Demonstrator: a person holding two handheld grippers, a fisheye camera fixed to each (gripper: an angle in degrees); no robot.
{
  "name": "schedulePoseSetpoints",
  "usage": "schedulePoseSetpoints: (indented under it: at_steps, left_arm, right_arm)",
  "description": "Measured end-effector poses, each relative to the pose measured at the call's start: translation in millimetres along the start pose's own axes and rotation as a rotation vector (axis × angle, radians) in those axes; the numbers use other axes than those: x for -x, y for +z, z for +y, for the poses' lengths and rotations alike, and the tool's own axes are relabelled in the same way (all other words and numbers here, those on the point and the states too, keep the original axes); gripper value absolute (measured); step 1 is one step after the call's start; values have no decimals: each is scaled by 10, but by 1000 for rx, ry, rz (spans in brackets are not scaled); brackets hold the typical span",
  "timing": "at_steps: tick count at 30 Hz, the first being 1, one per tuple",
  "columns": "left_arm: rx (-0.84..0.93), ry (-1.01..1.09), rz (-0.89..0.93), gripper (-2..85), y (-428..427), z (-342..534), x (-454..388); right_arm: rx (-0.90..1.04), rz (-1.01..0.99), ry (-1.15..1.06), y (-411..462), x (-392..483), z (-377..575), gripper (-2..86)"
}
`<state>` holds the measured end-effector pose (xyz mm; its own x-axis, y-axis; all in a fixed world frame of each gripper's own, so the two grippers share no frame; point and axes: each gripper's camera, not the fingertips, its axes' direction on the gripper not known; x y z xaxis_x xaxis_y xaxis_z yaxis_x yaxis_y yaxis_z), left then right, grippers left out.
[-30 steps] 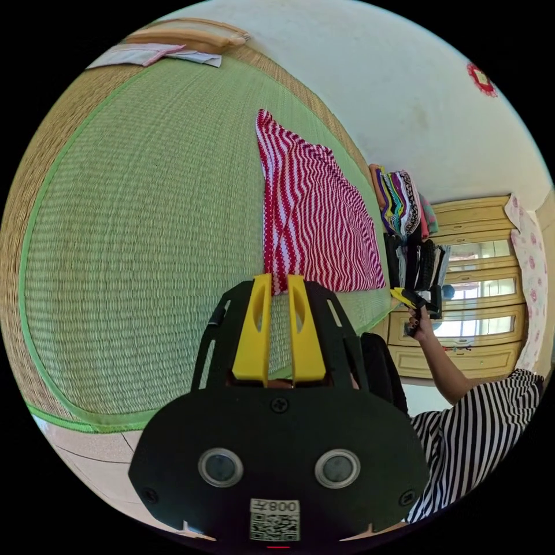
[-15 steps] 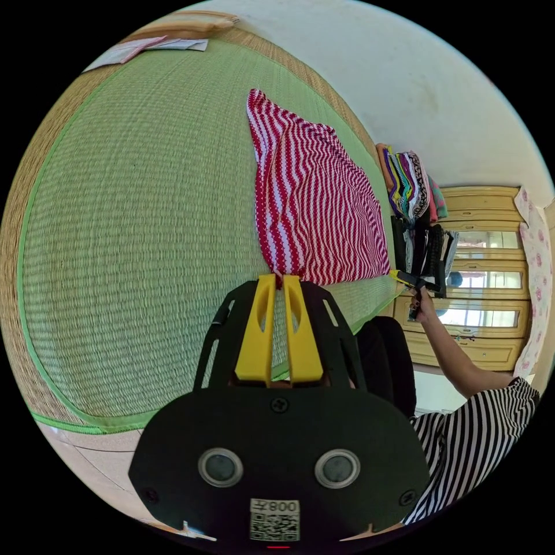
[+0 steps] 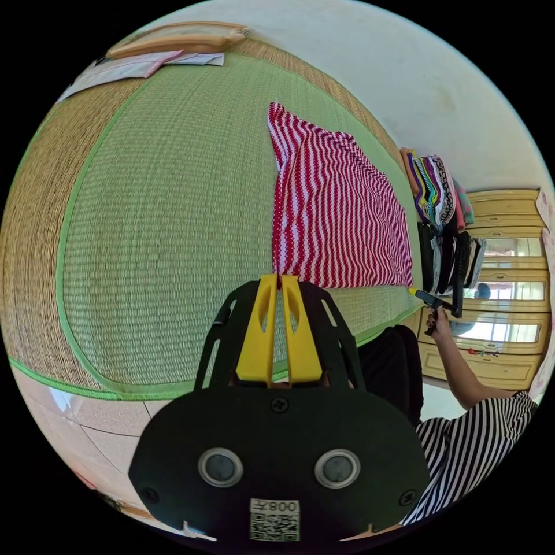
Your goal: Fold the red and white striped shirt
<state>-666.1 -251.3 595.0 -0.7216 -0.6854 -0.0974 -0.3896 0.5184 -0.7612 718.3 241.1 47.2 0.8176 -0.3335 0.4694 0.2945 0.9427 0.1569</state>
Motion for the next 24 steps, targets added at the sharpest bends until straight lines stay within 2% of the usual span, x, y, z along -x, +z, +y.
schedulePoseSetpoints:
  at_steps: [8,16,24]
  left_arm:
    - [18,-11,-54,10,125,-7,-233]
    - [45,-5,-93,10,240,-43,-416]
    - [35,14,-114,8,188,-47,-491]
  right_arm:
    - [-155,-130,11,-251,-82,-51,66]
    - [-69,-18,58,39,-59,-461,34]
    - [-91,-11,47,-226,-210,-494,4]
